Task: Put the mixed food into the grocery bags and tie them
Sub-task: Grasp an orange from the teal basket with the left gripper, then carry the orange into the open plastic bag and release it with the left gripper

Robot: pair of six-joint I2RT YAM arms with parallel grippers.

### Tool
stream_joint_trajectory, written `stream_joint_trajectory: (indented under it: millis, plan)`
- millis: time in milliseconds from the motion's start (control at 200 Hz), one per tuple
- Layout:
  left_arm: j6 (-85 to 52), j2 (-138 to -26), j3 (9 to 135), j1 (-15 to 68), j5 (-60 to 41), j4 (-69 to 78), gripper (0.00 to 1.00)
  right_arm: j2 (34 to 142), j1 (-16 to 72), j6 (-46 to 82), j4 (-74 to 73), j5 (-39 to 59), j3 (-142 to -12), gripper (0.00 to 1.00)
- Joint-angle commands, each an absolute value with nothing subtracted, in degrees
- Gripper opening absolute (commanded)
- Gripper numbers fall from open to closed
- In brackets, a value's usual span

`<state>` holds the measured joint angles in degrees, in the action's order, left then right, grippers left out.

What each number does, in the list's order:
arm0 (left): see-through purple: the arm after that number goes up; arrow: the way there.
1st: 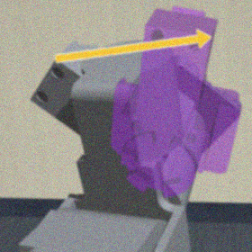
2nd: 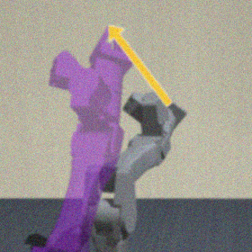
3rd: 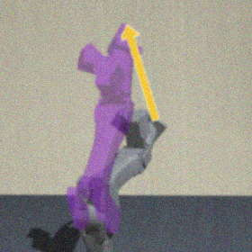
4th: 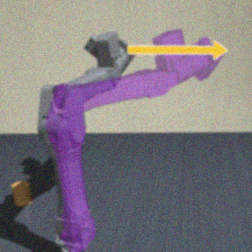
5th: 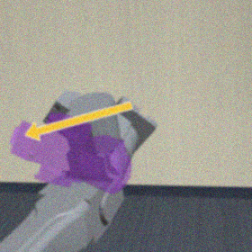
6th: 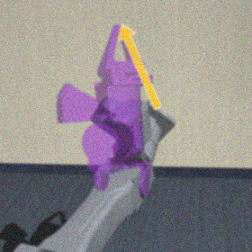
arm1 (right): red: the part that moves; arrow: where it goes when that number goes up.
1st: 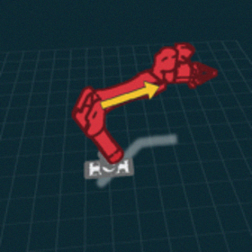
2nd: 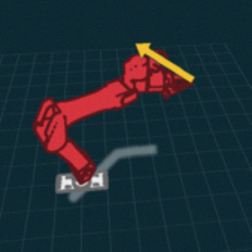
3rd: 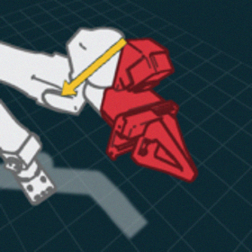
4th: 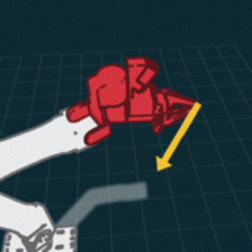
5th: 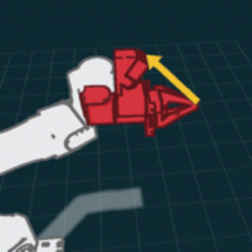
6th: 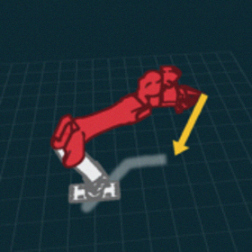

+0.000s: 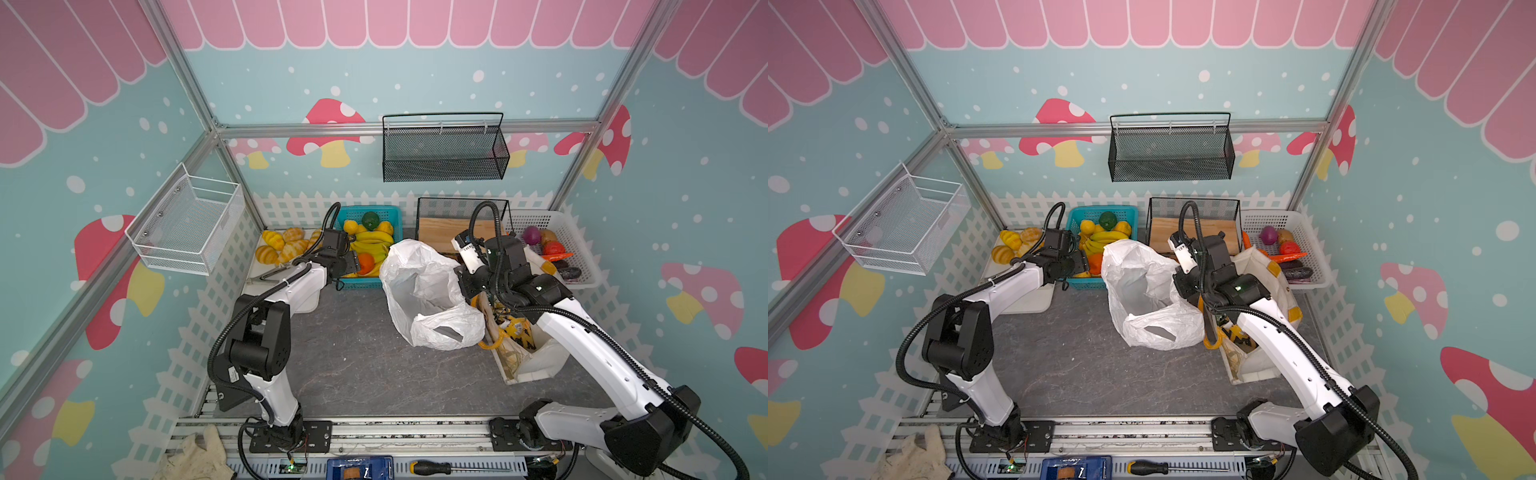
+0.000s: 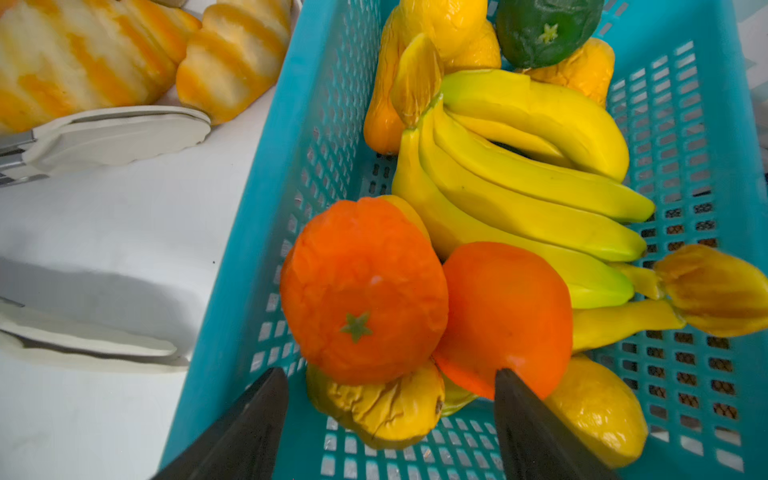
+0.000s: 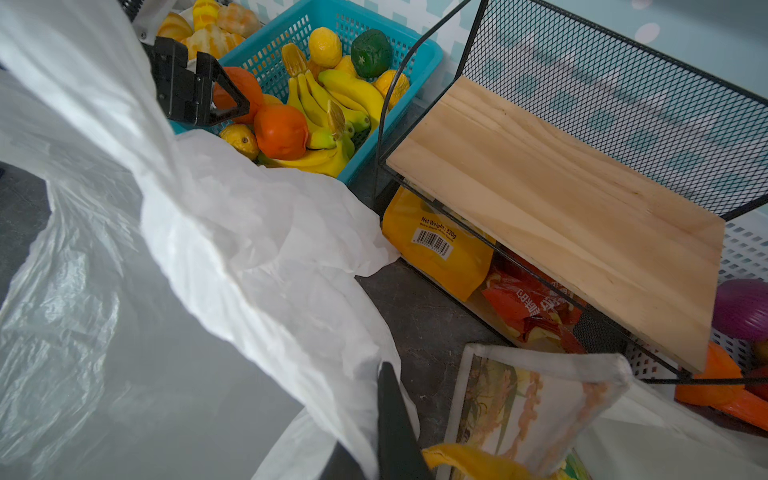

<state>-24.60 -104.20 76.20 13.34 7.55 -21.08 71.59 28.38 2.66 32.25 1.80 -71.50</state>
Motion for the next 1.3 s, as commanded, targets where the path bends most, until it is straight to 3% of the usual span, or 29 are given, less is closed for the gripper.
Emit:
stream_joint_trajectory:
  millis: [0, 520, 620, 785, 931, 1076, 1296]
  plan:
    - [-24.1, -106.8, 78.6, 13.0, 9.9, -21.7, 0.80, 72.4, 28.0, 0.9, 31.2, 3.0, -71.1, 0.00]
    - [-25.4, -114.6, 84.7, 11.0, 8.4, -19.4, 0.80, 71.7, 27.9, 0.3, 30.9, 1.8, -69.6, 0.00]
    - [-25.1, -115.5, 85.4, 10.9, 8.0, -19.4, 0.75, 71.7, 27.9, 0.3, 30.9, 1.7, -69.4, 0.00]
    - [-25.1, -112.5, 83.8, 10.9, 6.9, -17.8, 0.57, 71.5, 27.9, 0.6, 30.8, 1.1, -69.2, 0.00]
    - [-25.9, -103.9, 79.5, 10.9, 6.4, -14.7, 0.51, 70.7, 27.9, 2.7, 27.3, 1.1, -67.2, 0.00]
    - [-29.4, -89.1, 66.5, 13.0, 3.4, -8.9, 0.47, 69.6, 27.9, 5.4, 23.4, 4.2, -64.8, 0.00]
    - [-26.2, -60.3, 42.5, 26.9, 0.4, -7.3, 0.45, 68.8, 27.9, 6.2, 21.2, 5.1, -64.3, 0.00]
